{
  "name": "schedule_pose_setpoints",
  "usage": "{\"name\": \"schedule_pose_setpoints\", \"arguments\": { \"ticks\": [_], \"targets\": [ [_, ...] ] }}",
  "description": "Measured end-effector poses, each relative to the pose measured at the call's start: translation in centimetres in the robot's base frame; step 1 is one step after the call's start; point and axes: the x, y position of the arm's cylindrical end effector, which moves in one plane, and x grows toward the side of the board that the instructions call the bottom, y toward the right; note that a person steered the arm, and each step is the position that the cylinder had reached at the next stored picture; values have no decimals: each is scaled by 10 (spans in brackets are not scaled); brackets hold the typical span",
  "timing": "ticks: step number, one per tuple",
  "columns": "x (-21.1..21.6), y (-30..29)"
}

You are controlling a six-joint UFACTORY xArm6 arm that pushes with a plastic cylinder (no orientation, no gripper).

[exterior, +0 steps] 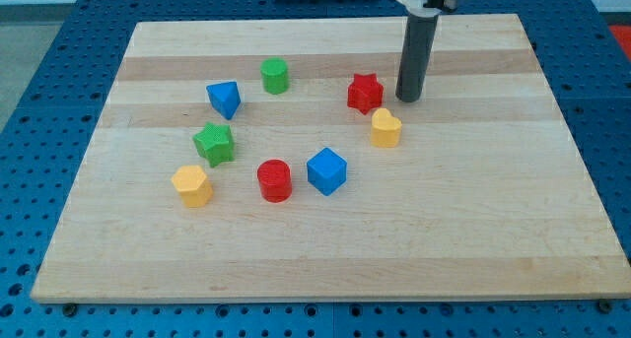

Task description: Move the yellow heart slightly left

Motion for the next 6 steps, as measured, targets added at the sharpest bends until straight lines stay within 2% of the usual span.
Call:
{"name": "schedule_pose_setpoints", "arguments": {
  "ticks": [3, 4, 5, 6],
  "targets": [
    [0, -54],
    [0, -53],
    [-2, -11],
    [-29, 25]
  ]
}}
